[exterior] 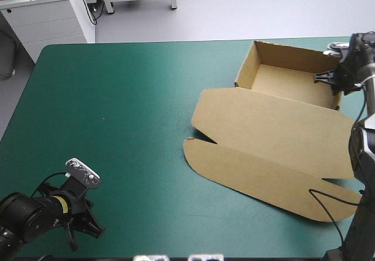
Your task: Fold the box
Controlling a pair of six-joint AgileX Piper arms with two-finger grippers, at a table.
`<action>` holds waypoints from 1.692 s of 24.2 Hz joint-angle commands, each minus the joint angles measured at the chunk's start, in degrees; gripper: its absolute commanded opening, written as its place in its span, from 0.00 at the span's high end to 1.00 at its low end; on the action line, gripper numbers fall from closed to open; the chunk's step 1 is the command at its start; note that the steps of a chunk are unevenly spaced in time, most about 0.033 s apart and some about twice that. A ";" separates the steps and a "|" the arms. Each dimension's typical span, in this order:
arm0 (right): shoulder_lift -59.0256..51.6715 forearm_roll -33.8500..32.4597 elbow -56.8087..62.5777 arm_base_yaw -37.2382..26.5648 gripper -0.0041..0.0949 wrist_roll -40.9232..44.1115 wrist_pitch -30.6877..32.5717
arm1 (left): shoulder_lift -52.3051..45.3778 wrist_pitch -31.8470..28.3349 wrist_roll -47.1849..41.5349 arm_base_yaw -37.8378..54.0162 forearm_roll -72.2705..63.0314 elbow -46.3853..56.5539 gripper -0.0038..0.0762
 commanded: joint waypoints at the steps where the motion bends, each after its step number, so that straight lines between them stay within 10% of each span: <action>1: -3.25 1.77 -1.84 -4.97 0.98 -0.26 0.25 | -0.08 -1.92 -0.13 -0.49 -0.01 -1.41 0.96; 7: -3.06 5.21 -1.63 -11.75 0.87 -2.57 0.14 | -0.08 -2.03 -0.13 -0.49 -0.01 -1.41 0.96; 11: -3.06 5.21 -1.63 -12.72 0.24 -3.28 -0.25 | -0.08 -3.00 -0.13 -0.49 -0.01 -1.41 0.96; 14: -3.18 3.74 -2.57 -12.72 0.04 -1.63 0.28 | -0.08 -3.28 -0.13 -0.49 -0.01 -1.41 0.96; 28: -17.02 16.50 -8.13 -11.89 0.09 -1.00 0.28 | -0.08 -3.28 -0.13 -0.49 0.12 -1.41 0.96; 38: -24.25 15.58 1.44 -1.24 0.98 -4.92 0.28 | -0.08 -6.53 -0.13 -0.49 -0.23 -1.41 0.96; 41: -26.54 15.58 5.04 2.19 0.97 -5.29 0.28 | -0.08 -7.81 -0.13 -0.49 -0.48 -1.41 0.96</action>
